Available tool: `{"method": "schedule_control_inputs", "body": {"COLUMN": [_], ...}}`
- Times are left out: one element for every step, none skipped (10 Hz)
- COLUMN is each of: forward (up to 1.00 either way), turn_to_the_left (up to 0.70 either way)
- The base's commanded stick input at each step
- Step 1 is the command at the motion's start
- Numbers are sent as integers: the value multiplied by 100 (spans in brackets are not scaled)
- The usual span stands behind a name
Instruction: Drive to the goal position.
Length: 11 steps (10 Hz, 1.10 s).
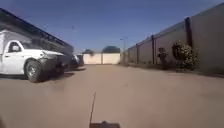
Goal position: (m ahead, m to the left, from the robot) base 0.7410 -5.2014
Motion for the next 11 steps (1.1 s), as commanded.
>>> {"method": "schedule_control_inputs", "body": {"forward": [100,100,100,100,100,100,100,100,100,100,100], "turn_to_the_left": [13,0,0,0,0,0,0,0,0,0,0]}}
